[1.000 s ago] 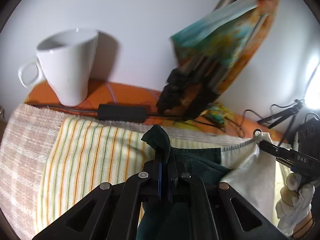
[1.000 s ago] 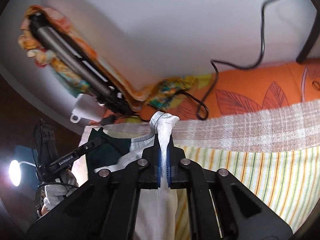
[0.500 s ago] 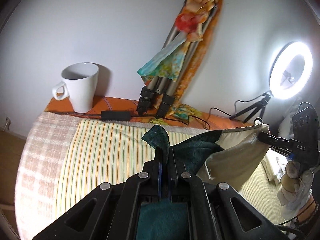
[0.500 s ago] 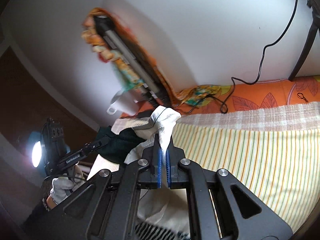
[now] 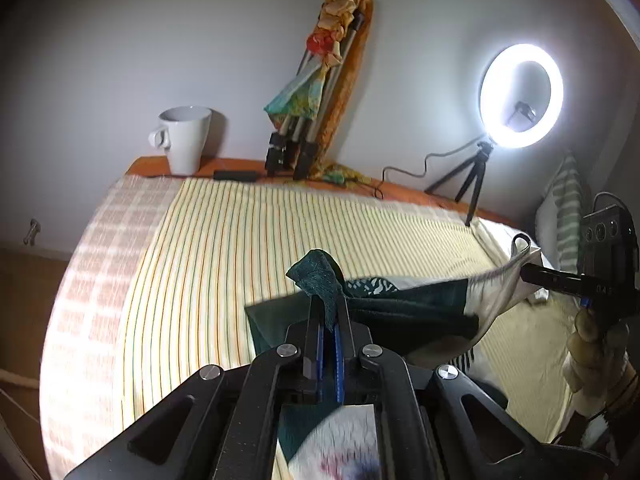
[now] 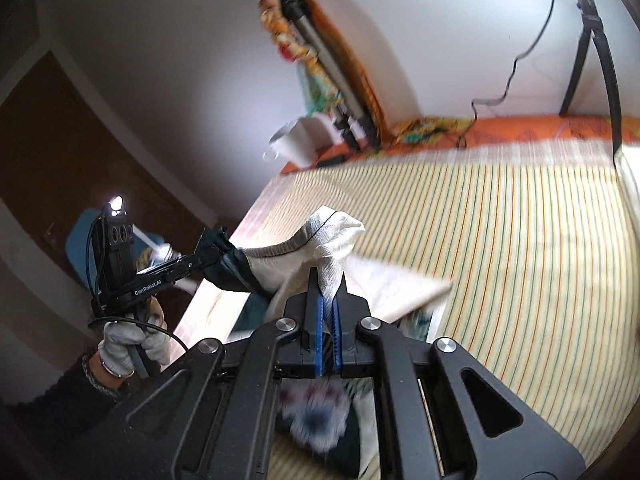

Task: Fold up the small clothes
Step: 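Open both grippers and release the folded hem onto the shirt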

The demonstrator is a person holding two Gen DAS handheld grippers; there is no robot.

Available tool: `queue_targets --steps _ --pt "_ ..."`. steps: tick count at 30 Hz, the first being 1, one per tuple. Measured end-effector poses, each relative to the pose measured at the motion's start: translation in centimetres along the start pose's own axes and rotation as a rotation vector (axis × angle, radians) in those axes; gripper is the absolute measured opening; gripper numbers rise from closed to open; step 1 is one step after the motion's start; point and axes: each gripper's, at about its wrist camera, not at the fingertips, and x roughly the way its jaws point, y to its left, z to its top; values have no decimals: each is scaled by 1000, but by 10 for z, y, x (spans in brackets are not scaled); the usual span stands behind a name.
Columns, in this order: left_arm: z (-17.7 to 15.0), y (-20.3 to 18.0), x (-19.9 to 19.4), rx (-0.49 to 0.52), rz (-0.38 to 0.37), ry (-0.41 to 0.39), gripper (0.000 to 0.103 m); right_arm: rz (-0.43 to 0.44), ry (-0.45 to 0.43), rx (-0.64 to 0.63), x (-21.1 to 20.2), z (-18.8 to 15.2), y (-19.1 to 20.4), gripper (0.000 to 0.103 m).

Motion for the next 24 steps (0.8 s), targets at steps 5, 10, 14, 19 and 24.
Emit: queue_targets --steps 5,10,14,19,24 --pt "-50 -2 -2 22 22 50 1 -17 33 -12 0 -41 6 5" --pt "-83 -8 -10 54 49 73 2 -93 47 -79 2 -68 15 5" --pt "-97 -13 -26 101 62 77 18 -134 68 -150 -5 -85 19 6" --pt "-111 -12 -54 101 37 74 22 -158 91 -205 -22 -105 25 15" --pt "-119 -7 -85 73 15 42 29 -159 89 -224 -47 -118 25 28"
